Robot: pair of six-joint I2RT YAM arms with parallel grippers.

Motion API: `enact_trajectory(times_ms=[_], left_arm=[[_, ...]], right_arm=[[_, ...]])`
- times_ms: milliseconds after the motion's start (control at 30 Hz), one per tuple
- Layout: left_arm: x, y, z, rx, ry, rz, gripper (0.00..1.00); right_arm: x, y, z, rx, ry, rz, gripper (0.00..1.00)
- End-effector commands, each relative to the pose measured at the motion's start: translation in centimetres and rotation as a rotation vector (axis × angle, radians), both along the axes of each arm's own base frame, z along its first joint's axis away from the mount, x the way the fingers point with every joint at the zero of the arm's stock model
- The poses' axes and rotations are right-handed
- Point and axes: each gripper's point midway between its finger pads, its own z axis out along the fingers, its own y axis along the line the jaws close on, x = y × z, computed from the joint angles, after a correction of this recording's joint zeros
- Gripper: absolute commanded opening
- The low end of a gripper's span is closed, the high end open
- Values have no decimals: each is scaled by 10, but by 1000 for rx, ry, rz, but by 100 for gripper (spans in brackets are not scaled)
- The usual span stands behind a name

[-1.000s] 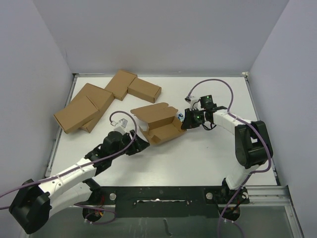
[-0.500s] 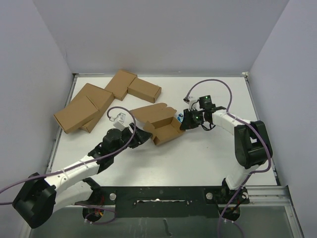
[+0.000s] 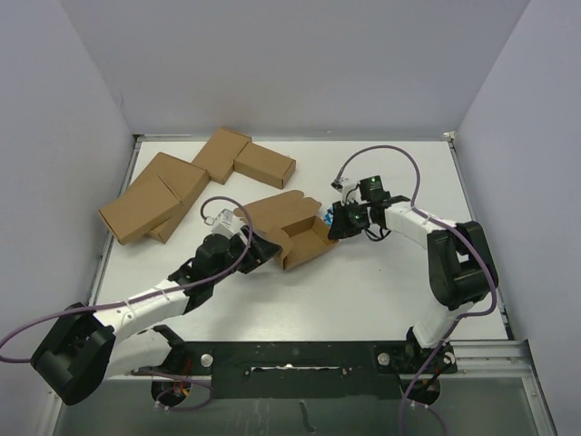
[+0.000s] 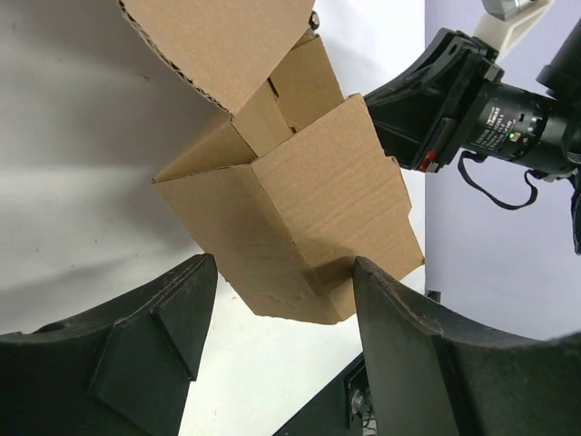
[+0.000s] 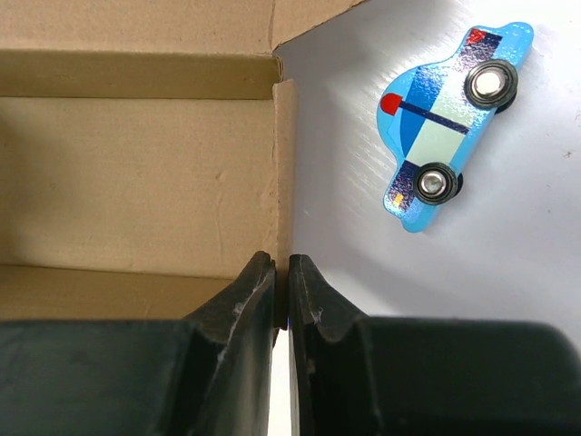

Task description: Fold the paper box

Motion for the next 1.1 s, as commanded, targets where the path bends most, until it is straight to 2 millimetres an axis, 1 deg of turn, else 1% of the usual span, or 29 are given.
enact_trajectory(times_ms=[0, 100, 300, 400, 533, 733, 800, 1067], left_arm=[[11, -6, 16, -23, 3, 28, 61], [11, -7, 9, 8, 40, 23, 62], [6, -5, -23, 107, 197, 31, 62], [1, -6, -31, 134, 237, 22, 61], [-5, -7, -38, 175, 267, 2, 59], [-12, -4, -55, 261, 346, 0, 55], [-13, -4, -59, 281, 354, 2, 53], [-19, 1, -70, 394, 401, 14, 37]], right_arm=[[10, 7, 21, -11, -110, 26, 0], [8, 10, 17, -31, -113, 41, 0], [8, 12, 13, -64, -124, 53, 0], [8, 12, 10, -75, -124, 57, 0], [7, 14, 7, -94, -129, 69, 0], [5, 21, 9, -130, -167, 92, 0], [4, 23, 10, -131, -174, 102, 0], [1, 31, 11, -160, -208, 129, 0]])
